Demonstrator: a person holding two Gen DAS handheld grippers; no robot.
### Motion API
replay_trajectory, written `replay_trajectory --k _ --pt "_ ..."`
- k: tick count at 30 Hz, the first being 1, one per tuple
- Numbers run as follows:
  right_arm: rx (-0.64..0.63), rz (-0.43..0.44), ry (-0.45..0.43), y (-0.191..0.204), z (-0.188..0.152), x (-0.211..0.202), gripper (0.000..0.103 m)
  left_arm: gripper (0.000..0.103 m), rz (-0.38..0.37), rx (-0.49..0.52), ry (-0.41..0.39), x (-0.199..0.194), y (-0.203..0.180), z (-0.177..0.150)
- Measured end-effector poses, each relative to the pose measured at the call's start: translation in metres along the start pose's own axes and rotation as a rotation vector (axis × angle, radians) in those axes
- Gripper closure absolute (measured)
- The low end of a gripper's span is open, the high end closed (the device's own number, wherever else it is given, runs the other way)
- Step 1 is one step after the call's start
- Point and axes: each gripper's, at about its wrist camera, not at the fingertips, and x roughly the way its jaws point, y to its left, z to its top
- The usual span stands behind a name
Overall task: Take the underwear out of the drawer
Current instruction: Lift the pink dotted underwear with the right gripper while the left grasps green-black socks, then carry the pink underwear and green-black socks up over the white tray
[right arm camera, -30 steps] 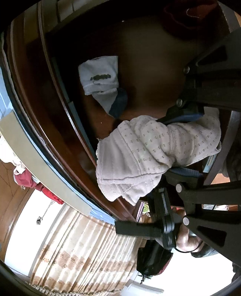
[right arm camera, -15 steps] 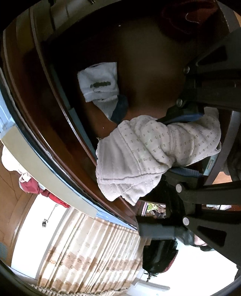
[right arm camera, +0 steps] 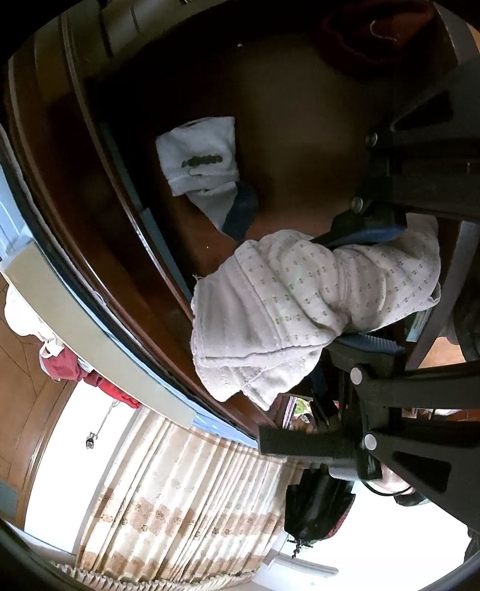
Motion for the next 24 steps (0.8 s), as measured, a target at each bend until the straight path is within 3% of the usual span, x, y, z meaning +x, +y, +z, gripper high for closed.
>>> replay_trajectory --k 2,4,8,12,15,18,24 --pt "-0.001 0.003 -0.001 -0.001 -0.001 -0.001 0.060 0.021 -0.041 -0.010 0.028 0.008 -0.004 0.009" --pt "0.002 0.004 -0.005 -0.002 -0.001 -0.003 0.060 0.028 -0.025 -0.010 0.052 0.014 -0.007 0.015" --pt "0.008 0.007 -0.014 -0.003 0.000 -0.008 0.060 0.027 -0.102 -0.030 0.123 0.022 0.003 0.020" --pt "0.008 0.012 -0.017 -0.002 -0.001 -0.011 0.060 0.030 -0.055 0.056 0.146 0.021 -0.003 0.024" --pt "0.010 0.014 -0.023 -0.001 -0.002 -0.013 0.060 0.052 -0.061 0.085 0.099 0.014 -0.012 0.020" --pt "0.013 0.004 -0.035 0.000 -0.002 -0.016 0.060 0.068 -0.165 0.049 0.057 0.008 -0.004 0.007" --pt "0.021 -0.014 -0.057 0.004 0.000 -0.022 0.060 0.074 -0.324 -0.047 -0.085 -0.013 0.024 -0.023"
